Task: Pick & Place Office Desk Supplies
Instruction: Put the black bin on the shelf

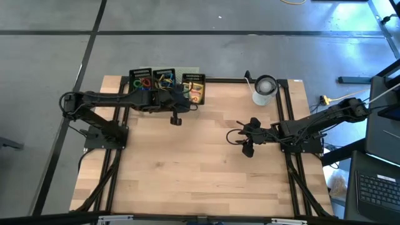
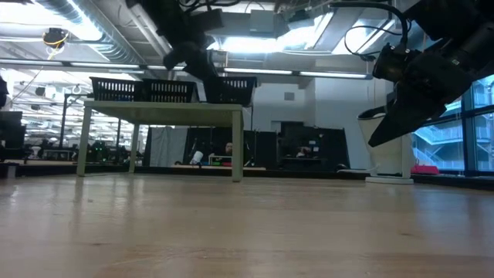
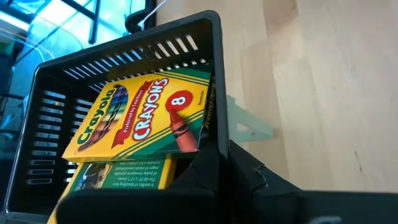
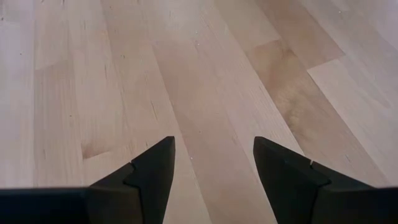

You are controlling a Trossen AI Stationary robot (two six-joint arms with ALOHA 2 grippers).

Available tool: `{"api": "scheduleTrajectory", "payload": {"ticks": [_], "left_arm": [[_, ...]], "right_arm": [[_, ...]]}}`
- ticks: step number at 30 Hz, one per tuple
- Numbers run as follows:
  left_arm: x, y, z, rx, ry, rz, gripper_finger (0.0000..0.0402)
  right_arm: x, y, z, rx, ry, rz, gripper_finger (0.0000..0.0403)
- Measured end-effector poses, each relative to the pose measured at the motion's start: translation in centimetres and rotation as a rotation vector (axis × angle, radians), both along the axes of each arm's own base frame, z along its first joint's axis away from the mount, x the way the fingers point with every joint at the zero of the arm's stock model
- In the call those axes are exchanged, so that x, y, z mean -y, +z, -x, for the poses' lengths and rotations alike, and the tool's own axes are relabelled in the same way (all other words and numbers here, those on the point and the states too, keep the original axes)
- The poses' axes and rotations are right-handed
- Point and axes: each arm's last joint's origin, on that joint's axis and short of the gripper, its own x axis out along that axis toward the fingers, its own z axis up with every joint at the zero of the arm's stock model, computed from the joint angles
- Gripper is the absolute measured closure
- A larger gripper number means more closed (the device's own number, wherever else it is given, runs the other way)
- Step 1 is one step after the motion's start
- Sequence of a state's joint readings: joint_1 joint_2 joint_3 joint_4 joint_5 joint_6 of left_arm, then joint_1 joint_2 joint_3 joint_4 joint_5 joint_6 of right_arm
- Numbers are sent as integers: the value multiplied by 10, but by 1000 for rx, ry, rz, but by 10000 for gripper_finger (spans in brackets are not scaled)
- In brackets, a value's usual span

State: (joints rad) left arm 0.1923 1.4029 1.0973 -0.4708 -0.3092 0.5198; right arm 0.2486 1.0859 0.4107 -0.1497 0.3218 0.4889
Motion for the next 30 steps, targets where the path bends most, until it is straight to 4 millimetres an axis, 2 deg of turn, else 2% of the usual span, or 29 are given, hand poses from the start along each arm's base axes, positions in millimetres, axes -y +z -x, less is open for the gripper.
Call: {"api": "scheduleTrajectory", "payload": {"ticks": [17, 25, 30], "left_arm": [[-2, 0, 1, -27, -12, -38, 390], [-3, 1, 2, -45, 73, -122, 376], [-3, 1, 2, -37, 90, -108, 367]], "right_arm": [[0, 0, 0, 0, 0, 0, 183], [0, 0, 0, 0, 0, 1, 183], [0, 0, 0, 0, 0, 1, 183]]}}
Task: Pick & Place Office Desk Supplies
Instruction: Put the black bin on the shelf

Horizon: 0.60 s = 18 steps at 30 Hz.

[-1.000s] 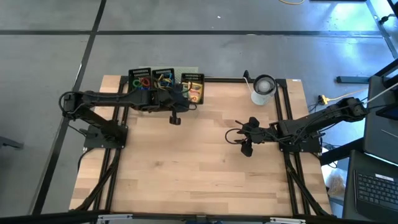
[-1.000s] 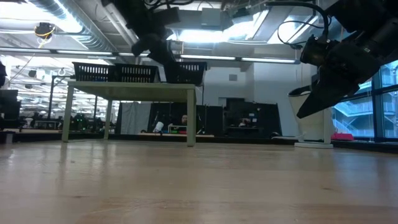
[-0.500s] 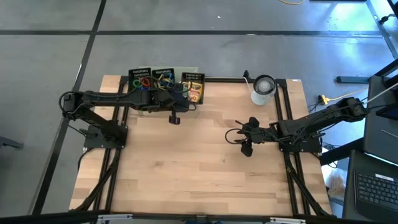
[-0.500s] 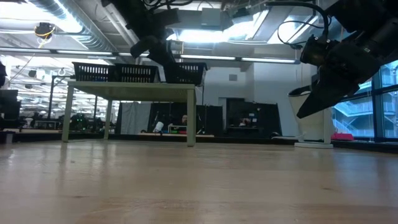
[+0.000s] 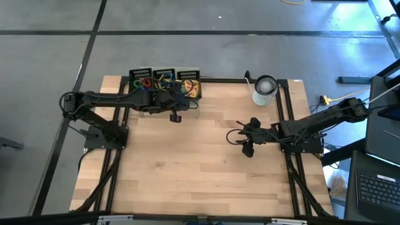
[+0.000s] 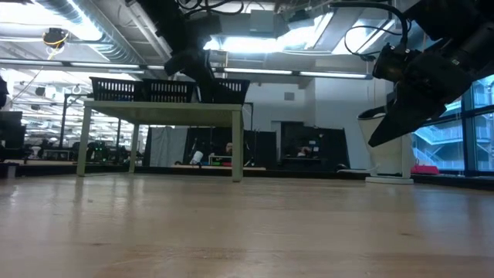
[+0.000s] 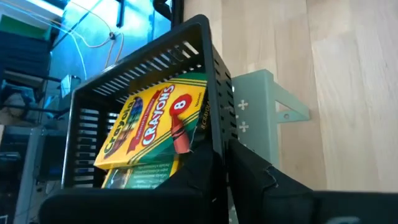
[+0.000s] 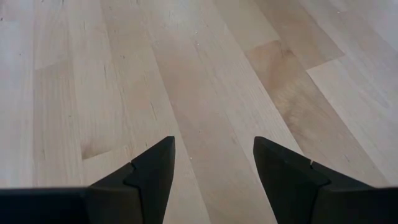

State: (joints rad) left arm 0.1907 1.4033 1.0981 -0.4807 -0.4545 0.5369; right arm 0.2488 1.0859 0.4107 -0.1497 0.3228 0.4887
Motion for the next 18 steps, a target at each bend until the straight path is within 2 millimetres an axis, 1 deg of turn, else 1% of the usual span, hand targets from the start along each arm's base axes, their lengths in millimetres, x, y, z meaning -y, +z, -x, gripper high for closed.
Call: {"api": "scheduleTrajectory", "payload": {"ticks": [9, 15, 18], "left_arm": [[0, -1, 2, 5, 37, 29, 348], [-1, -1, 3, 12, 108, -7, 315], [-1, 0, 3, 16, 108, -3, 296]], "right_arm": [[0, 0, 0, 0, -1, 1, 183], [0, 0, 0, 1, -2, 1, 183], [0, 0, 0, 0, -1, 1, 183]]}}
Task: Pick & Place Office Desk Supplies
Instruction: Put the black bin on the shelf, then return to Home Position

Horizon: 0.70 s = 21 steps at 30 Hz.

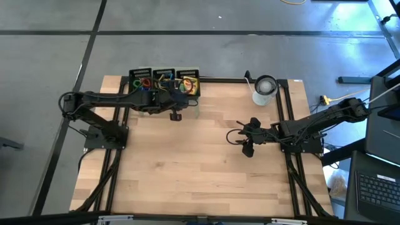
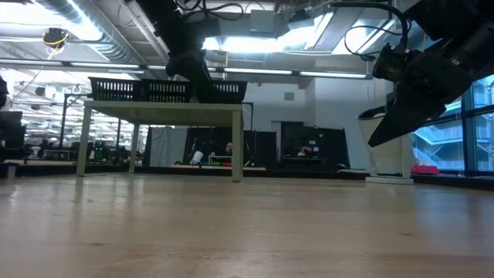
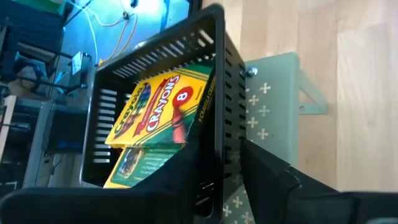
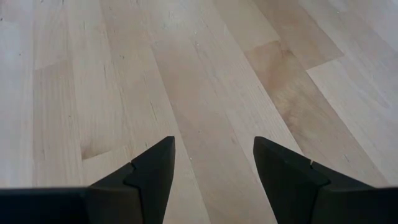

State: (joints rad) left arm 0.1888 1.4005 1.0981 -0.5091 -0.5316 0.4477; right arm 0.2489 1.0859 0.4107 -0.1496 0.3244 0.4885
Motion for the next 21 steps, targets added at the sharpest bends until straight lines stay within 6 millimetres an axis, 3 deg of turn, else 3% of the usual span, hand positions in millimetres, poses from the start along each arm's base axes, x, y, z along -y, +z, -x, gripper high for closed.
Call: {"api": "scheduleTrajectory", "payload": {"ticks": [10, 15, 21], "left_arm": [[20, 24, 13, 100, -57, -11, 261], [32, 51, 36, 232, -64, 6, 258], [45, 78, 78, 370, -51, 65, 258]], "right_arm": [[0, 0, 0, 0, -1, 0, 183], [0, 0, 0, 0, 0, -1, 183], [0, 0, 0, 0, 0, -1, 183]]}}
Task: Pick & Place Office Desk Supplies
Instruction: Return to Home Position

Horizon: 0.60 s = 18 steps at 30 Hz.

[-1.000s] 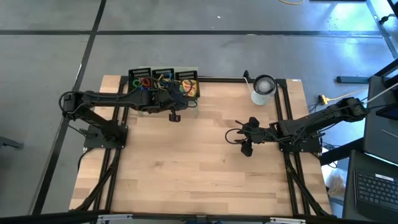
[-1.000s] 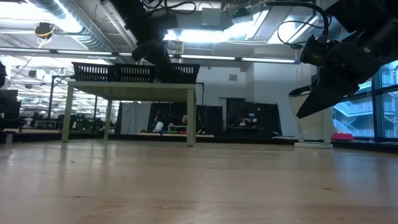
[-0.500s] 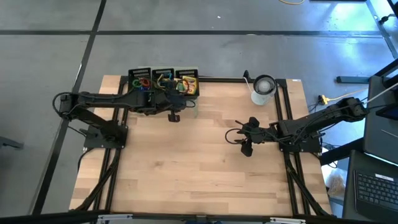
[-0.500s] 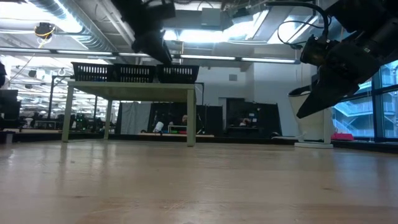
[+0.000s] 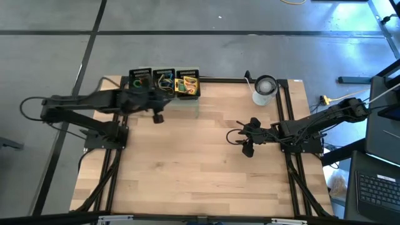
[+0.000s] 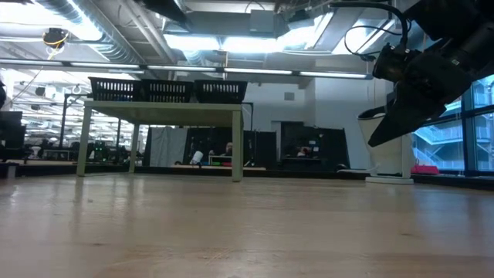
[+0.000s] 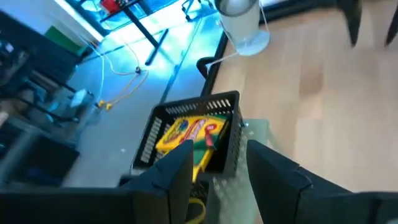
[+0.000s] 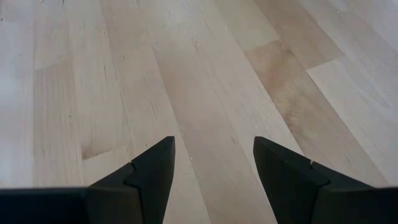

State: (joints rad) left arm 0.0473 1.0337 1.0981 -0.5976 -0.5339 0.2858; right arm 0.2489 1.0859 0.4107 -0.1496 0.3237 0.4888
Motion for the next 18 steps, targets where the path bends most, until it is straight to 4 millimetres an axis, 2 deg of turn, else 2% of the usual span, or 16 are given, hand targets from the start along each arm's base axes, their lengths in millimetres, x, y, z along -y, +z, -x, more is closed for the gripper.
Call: {"api": "scheduleTrajectory", "payload": {"ticks": [5, 8, 11, 18], "left_arm": [[7, 12, 40, 108, 29, 157, 262], [11, 9, 57, 163, 0, 273, 262], [16, -7, 65, 159, -55, 368, 263], [26, -65, 66, 204, -113, 456, 262]], "right_arm": [[0, 0, 0, 0, 1, -1, 183], [0, 0, 0, 0, 1, -1, 183], [0, 0, 0, 0, 1, -1, 183], [0, 0, 0, 0, 1, -1, 183]]}}
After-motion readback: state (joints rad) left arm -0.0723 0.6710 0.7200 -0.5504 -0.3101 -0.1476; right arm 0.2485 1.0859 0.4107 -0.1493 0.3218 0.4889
